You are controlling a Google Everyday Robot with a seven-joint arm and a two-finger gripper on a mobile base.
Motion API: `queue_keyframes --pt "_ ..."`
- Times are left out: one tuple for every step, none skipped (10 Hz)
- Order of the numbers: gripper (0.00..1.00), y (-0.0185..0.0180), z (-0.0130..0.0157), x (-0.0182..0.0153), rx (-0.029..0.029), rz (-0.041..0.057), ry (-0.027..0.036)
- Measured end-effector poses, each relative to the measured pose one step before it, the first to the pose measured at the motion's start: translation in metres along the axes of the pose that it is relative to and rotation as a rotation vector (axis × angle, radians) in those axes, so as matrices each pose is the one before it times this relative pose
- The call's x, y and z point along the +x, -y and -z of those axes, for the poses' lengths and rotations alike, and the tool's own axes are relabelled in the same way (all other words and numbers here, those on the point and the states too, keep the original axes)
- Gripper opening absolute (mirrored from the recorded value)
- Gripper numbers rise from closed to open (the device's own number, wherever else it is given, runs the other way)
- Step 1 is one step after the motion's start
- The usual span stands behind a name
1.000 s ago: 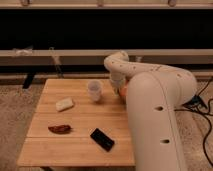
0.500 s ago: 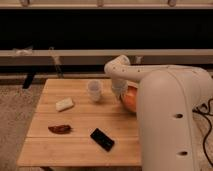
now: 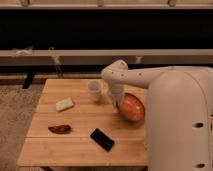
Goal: Drag the ceramic bowl in a circle
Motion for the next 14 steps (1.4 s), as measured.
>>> queue_keyframes --pt "0.00 -0.01298 -0.00005 -0.00216 -0.01455 0.02573 -0.00268" --pt "0.00 -0.01146 -0.00013 -0.00380 -0.01664 0.02448 -0.00378" --pt "0.00 -0.00511 -0.00147 -0.00325 -0.00604 0.01458 -0.00421" --pt "0.01 -0.01060 -0.00191 -0.00708 -0.00976 0.02342 -0.00368" --pt "0.09 -0.01208 -0.00166 -0.00815 -0.00685 0.02582 0.00244" --pt "0.18 -0.00452 -0.00161 -0.00528 -0.00524 0.00539 0.00040" --pt "0.27 0.00485 -0.00127 -0.00690 0.00417 -0.00410 0.00341" --pt "0.39 0.00575 -0.00024 -0.01050 0.00371 -0.00322 0.00702" --pt "0.49 0.00222 -0.00023 -0.00490 0.00417 0.00002 0.00371" --pt "0.60 0.00004 0.00002 -0.00278 0.00410 0.00003 0.00167" --pt "0.69 0.00140 -0.00030 -0.00119 -0.00153 -0.00401 -0.00107" --pt "0.77 0.00395 0.00013 -0.00026 -0.00267 -0.00404 -0.00208" --pt "0.80 0.00229 0.00023 0.00026 -0.00526 -0.00209 -0.00262" --pt "0.80 0.00381 0.00096 0.00104 -0.01293 -0.00035 -0.00463"
